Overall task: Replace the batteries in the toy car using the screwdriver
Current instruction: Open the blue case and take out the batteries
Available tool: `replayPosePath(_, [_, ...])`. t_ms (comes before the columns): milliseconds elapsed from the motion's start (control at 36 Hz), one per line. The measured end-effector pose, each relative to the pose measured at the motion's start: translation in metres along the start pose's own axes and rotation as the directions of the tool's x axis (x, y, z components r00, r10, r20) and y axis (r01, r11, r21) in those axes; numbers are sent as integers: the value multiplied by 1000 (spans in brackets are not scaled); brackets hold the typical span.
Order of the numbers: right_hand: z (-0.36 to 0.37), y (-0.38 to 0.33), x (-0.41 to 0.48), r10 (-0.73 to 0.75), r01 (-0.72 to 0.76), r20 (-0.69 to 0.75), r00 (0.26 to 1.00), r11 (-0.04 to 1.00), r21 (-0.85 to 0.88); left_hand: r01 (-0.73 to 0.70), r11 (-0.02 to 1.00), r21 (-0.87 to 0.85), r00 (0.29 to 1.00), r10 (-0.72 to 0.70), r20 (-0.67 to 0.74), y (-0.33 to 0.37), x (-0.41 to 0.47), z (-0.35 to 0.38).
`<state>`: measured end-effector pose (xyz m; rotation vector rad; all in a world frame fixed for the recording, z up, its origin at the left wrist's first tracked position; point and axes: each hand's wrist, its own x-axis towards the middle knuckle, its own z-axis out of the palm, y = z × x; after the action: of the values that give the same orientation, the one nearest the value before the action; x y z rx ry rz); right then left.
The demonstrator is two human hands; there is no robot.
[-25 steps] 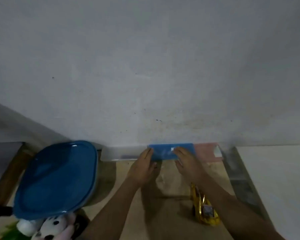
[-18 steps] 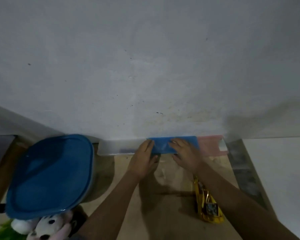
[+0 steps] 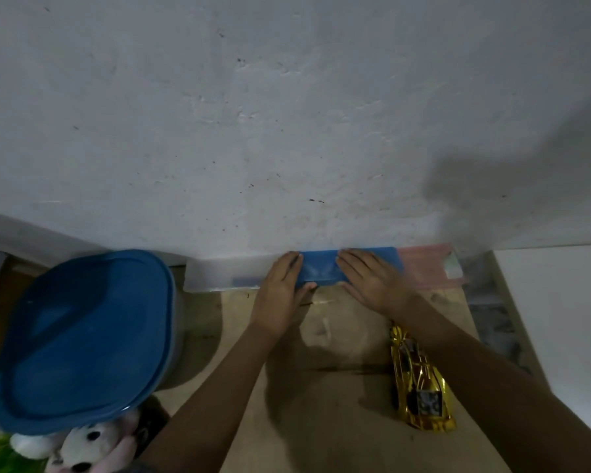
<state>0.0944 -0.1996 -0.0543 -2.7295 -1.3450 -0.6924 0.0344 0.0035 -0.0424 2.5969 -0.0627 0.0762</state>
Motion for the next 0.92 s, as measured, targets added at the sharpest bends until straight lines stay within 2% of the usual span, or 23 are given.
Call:
replayPosePath(194, [4, -9, -1, 10, -10, -5, 1000, 997, -71, 22, 999, -27, 1000, -22, 0, 3, -2, 0])
replayPosePath(472, [-1, -6, 8, -23, 21, -47, 999, 999, -46, 49, 996, -72, 998, -47, 40, 5, 4, -5])
replayPosePath(750, [-8, 1, 18, 4, -6, 43, 999, 999, 54, 124, 985, -118, 987, -110, 121, 11, 9, -12])
replayPosePath(833, [-11, 4, 20, 16, -22, 71, 997, 997, 79, 107, 991, -85, 994, -104, 37, 15, 7, -12])
replayPosePath(917, [-15, 5, 21, 50, -61, 95, 994, 991, 116, 202, 970, -138, 969, -219, -115, 26, -3, -9])
